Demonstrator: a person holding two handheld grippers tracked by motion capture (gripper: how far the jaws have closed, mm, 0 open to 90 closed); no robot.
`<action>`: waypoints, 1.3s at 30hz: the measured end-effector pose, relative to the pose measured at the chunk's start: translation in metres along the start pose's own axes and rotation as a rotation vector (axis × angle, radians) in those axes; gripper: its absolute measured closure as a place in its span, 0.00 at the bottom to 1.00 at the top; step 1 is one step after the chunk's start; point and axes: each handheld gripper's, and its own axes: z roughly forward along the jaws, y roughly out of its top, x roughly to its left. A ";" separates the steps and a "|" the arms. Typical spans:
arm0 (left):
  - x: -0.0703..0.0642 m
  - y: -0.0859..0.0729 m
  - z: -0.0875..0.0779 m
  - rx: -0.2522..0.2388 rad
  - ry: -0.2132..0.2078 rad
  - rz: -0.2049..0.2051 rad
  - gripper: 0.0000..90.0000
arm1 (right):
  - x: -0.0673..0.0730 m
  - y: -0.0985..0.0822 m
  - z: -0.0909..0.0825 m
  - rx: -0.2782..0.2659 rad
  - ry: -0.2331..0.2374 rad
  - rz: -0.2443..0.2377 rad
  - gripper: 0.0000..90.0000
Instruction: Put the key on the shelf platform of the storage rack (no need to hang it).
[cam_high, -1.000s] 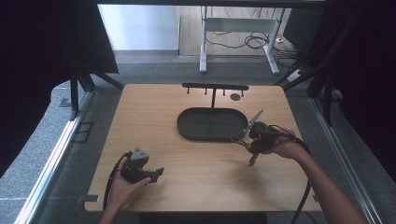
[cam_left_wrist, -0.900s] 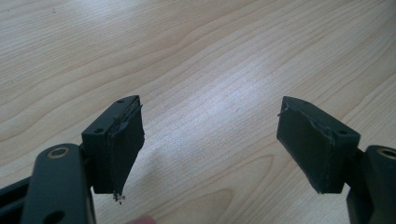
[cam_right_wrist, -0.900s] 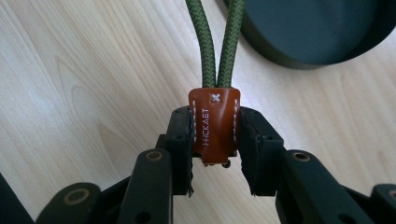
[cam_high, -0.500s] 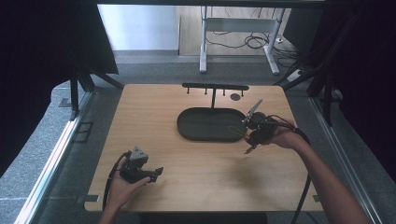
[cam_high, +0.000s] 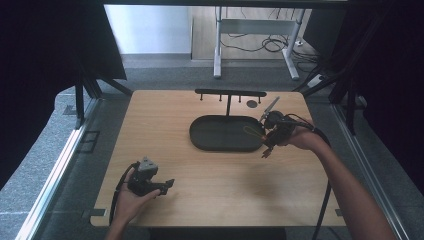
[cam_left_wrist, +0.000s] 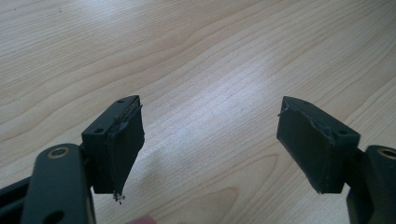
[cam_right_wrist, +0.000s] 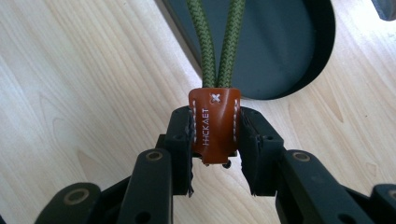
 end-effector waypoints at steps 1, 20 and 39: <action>0.000 0.000 0.000 0.000 0.000 -0.001 0.26 | -0.002 0.002 0.000 0.000 -0.002 0.003 0.74; 0.003 -0.001 -0.001 0.000 -0.003 -0.008 0.26 | -0.019 0.024 0.001 0.007 -0.005 0.005 0.74; 0.007 -0.001 -0.004 -0.005 0.000 -0.012 0.26 | -0.036 0.046 0.008 0.004 -0.005 0.014 0.74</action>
